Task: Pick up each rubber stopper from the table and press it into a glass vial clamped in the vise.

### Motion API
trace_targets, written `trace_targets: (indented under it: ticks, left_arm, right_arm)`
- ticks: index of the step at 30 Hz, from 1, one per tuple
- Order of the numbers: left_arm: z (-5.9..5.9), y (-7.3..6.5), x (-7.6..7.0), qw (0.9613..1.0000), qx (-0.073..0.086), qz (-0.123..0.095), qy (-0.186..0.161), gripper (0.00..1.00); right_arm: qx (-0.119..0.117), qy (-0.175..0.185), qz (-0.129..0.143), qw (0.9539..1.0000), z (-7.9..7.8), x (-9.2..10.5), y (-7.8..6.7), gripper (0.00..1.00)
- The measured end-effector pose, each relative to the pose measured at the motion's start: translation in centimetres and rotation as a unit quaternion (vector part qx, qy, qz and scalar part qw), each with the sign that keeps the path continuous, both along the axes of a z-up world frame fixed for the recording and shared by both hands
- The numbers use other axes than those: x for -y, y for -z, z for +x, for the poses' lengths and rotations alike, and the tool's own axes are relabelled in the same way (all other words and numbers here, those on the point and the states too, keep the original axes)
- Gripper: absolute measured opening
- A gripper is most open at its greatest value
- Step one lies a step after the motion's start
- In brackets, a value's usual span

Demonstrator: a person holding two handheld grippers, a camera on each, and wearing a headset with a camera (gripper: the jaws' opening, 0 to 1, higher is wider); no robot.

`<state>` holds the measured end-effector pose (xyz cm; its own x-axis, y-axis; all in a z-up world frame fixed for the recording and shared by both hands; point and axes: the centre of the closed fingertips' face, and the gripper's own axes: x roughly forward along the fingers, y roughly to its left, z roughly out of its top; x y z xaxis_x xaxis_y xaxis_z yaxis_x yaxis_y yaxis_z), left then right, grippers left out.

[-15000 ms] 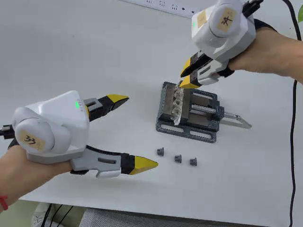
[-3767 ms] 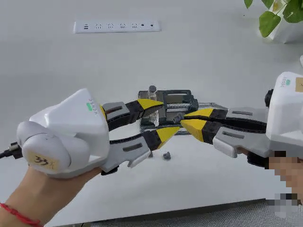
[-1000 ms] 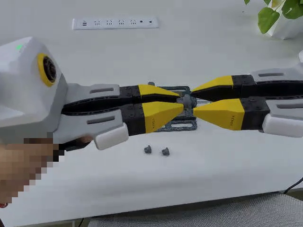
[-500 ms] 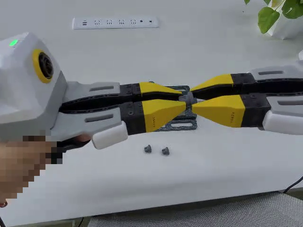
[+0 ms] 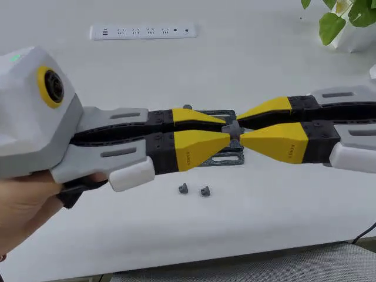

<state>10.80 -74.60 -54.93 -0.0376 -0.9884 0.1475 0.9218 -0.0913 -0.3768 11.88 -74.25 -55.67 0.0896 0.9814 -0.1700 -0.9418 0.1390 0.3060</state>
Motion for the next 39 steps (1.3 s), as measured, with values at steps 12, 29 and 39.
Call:
trace_targets:
  ticks: [12,29,39]
  left_arm:
    - [-1.0,-0.1,-0.2,0.9995,-0.009,0.002,0.029,0.03]
    - [-0.6,-0.2,-0.5,0.9998,-0.006,-0.001,0.021,0.04]
    - [0.4,1.0,-0.8,0.9998,0.006,0.018,-0.007,0.04]
  right_arm:
    - [-0.006,-0.026,-0.003,0.9996,-0.9,-0.2,-0.2,0.07]
    - [0.003,-0.018,-0.005,0.9998,-0.5,-0.3,-0.3,0.06]
    - [-0.008,-0.016,-0.034,0.9993,0.6,-0.8,0.9,0.05]
